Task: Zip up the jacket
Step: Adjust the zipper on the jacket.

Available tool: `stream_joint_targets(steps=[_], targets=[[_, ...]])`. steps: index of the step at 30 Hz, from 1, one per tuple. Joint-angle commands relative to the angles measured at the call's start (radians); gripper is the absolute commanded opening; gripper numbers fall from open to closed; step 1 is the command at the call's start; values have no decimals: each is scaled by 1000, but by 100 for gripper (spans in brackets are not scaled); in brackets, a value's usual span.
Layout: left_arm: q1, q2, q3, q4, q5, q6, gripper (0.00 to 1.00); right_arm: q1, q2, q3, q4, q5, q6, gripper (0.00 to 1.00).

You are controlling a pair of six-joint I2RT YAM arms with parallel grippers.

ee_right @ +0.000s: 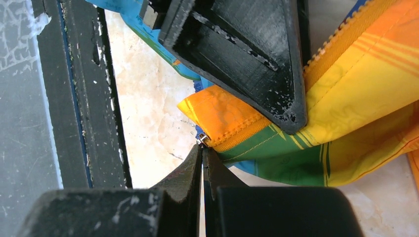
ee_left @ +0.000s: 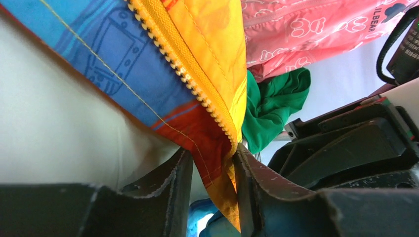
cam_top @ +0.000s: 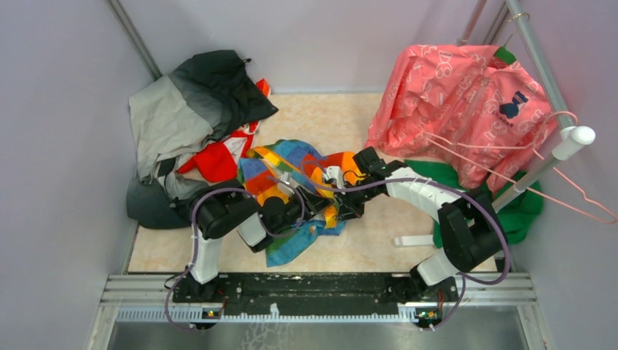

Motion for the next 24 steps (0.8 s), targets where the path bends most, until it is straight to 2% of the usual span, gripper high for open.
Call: stream_joint_targets(steps=[1,3,7,10,17,24], targets=[[-8,34,37,162,50,-11,36,-7,-39,51,-8,-37,-15,0],[-8,38,41,177,59,-5,27,-9,-39,52,-8,-29,-11,0],[-1,46,37,242,65,21,0,-38,-39,62,-20,-64,3,0],[15,49,46,280,83,45,0,-72,-38,73,-45,-113,5,0],[23,-6,125,281,112,262,0,-134,-12,97,-117,-239,5,0],[16,-39,193,281,92,436,0,-194,20,85,-44,-337,139,0]])
